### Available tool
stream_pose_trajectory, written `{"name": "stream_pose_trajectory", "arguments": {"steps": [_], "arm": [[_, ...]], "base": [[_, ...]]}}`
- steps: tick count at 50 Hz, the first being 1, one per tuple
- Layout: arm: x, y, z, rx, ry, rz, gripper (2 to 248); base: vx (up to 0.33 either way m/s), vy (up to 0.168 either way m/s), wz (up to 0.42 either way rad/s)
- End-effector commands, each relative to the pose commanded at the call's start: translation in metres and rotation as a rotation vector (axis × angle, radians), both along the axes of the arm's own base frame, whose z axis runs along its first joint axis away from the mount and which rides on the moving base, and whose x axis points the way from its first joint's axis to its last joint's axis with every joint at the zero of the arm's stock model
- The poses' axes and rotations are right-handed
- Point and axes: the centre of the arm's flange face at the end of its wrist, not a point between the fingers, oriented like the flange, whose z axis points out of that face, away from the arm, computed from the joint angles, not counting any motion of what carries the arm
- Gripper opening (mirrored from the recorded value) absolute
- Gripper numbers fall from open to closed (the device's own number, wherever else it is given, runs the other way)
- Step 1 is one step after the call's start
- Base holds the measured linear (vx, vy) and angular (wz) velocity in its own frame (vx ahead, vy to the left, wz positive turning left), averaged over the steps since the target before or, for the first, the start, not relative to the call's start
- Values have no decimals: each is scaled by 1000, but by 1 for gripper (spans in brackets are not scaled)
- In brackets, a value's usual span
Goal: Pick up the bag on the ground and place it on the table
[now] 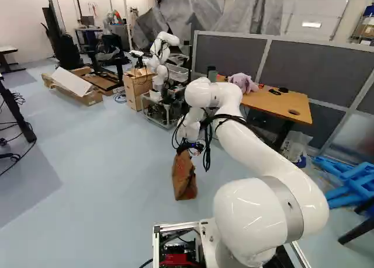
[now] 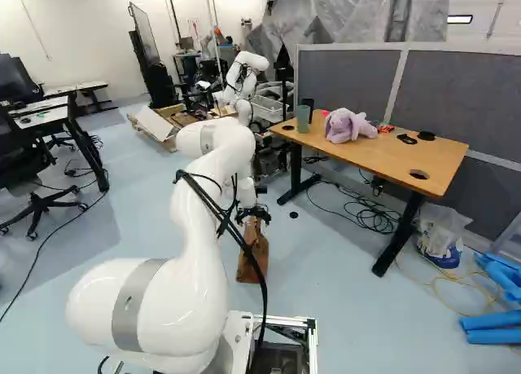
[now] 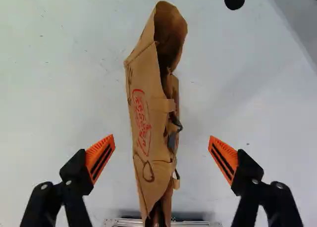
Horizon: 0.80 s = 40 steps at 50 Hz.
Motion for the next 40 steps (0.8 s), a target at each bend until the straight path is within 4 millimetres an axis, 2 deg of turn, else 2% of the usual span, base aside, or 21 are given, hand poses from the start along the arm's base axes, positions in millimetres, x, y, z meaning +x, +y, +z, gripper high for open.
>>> {"name": "stream_pose_trajectory", "arguments": {"steps": [40], "arm": [[1,0,-61,-1,13,0,247]], "base": [[0,0,0]]}}
